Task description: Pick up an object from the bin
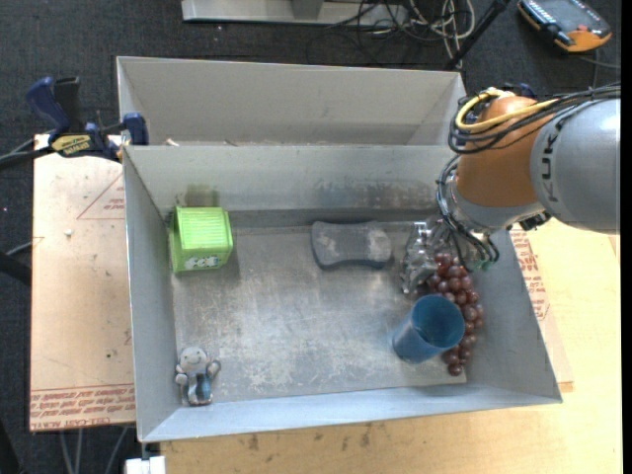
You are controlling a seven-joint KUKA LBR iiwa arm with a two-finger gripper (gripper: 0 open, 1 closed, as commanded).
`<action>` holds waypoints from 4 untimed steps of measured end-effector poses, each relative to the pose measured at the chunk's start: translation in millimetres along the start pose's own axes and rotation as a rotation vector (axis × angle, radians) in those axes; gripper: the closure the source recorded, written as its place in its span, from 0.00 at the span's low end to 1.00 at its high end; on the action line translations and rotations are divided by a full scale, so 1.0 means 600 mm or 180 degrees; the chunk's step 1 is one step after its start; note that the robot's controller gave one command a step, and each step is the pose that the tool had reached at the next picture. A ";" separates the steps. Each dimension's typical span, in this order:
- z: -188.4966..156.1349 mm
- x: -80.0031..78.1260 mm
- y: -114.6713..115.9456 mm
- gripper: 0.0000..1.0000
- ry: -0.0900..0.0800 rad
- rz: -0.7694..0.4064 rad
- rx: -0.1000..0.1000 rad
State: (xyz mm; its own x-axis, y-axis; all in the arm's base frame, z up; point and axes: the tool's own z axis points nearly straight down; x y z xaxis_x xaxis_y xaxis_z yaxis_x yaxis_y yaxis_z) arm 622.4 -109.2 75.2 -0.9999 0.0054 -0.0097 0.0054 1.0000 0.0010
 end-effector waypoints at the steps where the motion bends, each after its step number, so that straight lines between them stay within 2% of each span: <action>1: -0.048 0.015 -0.005 1.00 0.0046 -0.0140 -0.0012; 2: -0.142 0.095 0.008 1.00 0.0043 -0.0249 -0.0005; 3: -0.163 0.117 0.012 1.00 0.0048 -0.0267 -0.0007; 4: -0.036 0.061 -0.042 0.00 0.0006 -0.1198 -0.0016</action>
Offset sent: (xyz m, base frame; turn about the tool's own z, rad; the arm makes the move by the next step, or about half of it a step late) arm -0.0728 0.0089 0.1028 -0.0886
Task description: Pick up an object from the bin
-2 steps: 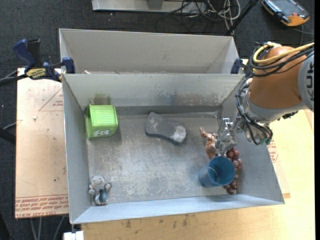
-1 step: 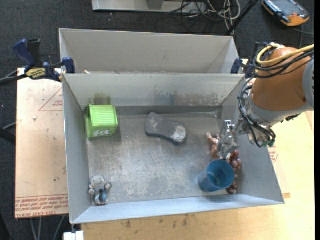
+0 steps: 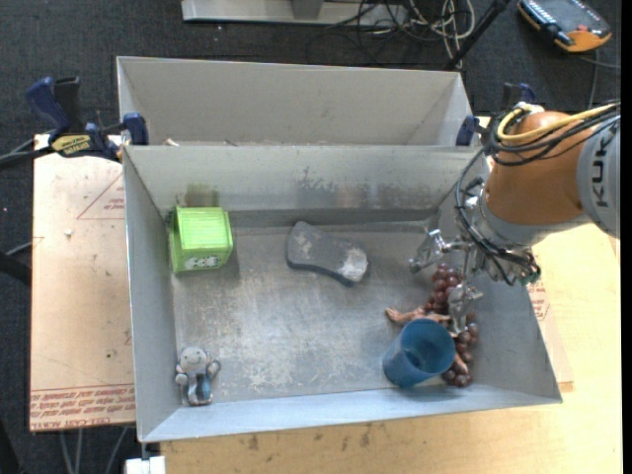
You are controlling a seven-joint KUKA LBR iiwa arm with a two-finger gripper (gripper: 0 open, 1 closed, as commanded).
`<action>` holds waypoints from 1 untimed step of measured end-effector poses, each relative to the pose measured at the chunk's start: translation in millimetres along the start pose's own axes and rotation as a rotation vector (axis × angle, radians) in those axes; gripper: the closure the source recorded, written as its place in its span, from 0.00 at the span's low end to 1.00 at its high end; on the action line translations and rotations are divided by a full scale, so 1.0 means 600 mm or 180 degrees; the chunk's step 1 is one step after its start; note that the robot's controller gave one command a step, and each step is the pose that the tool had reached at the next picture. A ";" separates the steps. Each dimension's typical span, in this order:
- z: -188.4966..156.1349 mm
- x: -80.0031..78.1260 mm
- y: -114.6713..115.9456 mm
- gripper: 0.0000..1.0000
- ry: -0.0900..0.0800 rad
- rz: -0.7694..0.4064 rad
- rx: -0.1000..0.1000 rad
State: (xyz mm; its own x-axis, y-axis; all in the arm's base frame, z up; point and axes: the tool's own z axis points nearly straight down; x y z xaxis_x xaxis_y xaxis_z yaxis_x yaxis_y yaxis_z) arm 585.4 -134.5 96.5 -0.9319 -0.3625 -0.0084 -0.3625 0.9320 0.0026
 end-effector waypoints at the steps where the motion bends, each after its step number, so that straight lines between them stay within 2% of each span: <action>1: -0.005 0.001 -0.001 1.00 0.0012 -0.0003 0.0002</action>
Offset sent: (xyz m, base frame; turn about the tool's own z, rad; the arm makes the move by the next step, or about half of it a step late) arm 0.0000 0.0000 0.0000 0.0000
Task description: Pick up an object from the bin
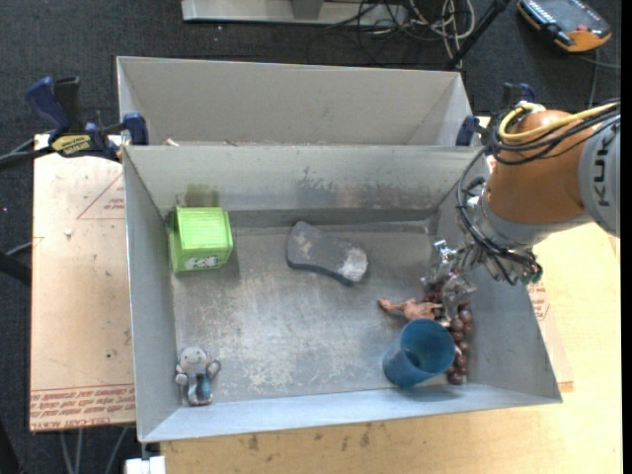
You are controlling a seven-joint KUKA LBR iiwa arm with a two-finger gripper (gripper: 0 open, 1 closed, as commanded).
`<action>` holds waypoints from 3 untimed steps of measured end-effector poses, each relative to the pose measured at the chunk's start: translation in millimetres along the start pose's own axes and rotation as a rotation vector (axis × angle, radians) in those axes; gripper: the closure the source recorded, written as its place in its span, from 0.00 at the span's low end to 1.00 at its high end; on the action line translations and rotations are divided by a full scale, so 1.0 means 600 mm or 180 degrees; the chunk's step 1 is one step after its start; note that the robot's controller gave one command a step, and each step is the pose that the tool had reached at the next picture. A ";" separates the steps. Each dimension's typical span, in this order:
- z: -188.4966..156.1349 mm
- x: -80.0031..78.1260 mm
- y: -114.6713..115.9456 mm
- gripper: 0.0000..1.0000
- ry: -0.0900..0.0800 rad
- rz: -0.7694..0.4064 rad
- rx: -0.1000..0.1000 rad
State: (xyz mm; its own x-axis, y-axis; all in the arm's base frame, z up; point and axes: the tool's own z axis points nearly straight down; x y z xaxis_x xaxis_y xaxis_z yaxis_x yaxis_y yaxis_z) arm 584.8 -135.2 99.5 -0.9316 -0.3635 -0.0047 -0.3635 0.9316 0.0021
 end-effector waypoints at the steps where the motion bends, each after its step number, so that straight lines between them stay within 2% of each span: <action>1: 0.000 0.000 0.000 1.00 -0.0002 0.0000 0.0000; 2: -0.046 0.003 0.003 1.00 0.0010 0.0053 0.0001; 3: -0.073 0.014 -0.006 1.00 -0.0003 0.0070 0.0010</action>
Offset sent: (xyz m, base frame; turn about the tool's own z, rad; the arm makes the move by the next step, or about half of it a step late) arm -0.0025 0.0009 0.0409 0.0246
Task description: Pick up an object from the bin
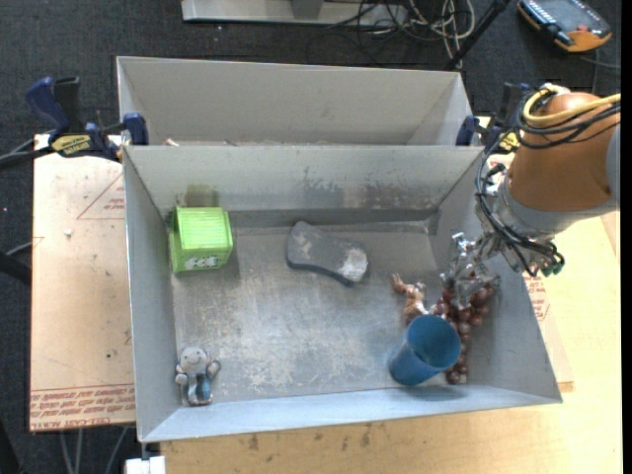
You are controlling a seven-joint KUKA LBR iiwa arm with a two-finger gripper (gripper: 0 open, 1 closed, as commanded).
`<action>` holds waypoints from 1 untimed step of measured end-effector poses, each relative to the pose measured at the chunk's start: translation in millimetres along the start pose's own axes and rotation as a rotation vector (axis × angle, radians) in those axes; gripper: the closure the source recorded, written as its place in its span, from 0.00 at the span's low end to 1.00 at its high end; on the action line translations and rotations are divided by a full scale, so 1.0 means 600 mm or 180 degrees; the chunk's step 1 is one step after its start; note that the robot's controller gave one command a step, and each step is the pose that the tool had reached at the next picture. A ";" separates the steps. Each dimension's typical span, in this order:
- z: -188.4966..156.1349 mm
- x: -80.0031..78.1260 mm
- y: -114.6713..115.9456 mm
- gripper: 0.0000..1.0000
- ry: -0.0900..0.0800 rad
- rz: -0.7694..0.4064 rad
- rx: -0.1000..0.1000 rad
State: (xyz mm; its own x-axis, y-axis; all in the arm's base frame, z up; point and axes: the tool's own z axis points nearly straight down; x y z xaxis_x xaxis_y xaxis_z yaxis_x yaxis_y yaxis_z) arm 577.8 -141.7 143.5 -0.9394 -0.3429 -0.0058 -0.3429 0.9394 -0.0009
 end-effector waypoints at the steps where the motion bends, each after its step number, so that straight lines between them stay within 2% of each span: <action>1: -0.023 -0.014 0.001 0.00 0.0003 -0.0002 0.0001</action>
Offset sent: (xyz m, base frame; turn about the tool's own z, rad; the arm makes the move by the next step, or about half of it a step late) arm 0.0000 0.0000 0.0000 0.0000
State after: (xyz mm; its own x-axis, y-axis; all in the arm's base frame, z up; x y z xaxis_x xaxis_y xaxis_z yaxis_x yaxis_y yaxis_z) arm 585.5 -138.5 157.3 -0.9392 -0.3434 -0.0050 -0.3434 0.9392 -0.0014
